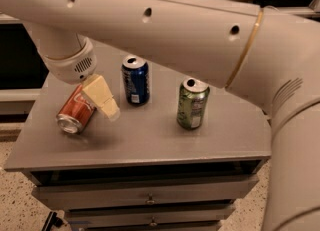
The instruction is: Place coke can upright
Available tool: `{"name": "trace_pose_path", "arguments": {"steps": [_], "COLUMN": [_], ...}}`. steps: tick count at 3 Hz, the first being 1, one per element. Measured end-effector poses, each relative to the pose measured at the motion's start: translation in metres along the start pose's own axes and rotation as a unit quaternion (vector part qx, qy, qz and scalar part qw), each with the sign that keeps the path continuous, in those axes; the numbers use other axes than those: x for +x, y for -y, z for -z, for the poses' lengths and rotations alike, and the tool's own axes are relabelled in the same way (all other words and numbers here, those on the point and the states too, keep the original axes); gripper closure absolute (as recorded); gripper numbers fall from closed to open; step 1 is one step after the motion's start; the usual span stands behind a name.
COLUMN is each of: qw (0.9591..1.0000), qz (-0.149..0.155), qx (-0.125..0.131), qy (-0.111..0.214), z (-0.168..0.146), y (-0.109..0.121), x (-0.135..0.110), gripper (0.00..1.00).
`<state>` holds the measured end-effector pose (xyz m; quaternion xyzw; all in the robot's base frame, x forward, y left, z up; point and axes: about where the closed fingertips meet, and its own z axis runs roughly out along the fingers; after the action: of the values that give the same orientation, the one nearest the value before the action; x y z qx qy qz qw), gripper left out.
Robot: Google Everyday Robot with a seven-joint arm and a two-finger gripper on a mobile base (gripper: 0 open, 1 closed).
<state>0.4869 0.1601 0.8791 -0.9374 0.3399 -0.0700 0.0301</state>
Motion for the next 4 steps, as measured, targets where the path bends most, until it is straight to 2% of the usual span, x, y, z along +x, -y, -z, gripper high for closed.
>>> {"name": "trace_pose_path", "arguments": {"steps": [1, 2, 4], "qw": [0.9996, 0.999, 0.9988], "qz": [0.025, 0.038, 0.041], "qx": [-0.013, -0.023, -0.028], "qy": [-0.001, -0.001, -0.006], "z": [-0.0079, -0.0136, -0.0169], "y": [0.0018, 0.0045, 0.0049], "x": [-0.0026, -0.0012, 0.0018], "gripper": [0.0, 0.0, 0.0]}}
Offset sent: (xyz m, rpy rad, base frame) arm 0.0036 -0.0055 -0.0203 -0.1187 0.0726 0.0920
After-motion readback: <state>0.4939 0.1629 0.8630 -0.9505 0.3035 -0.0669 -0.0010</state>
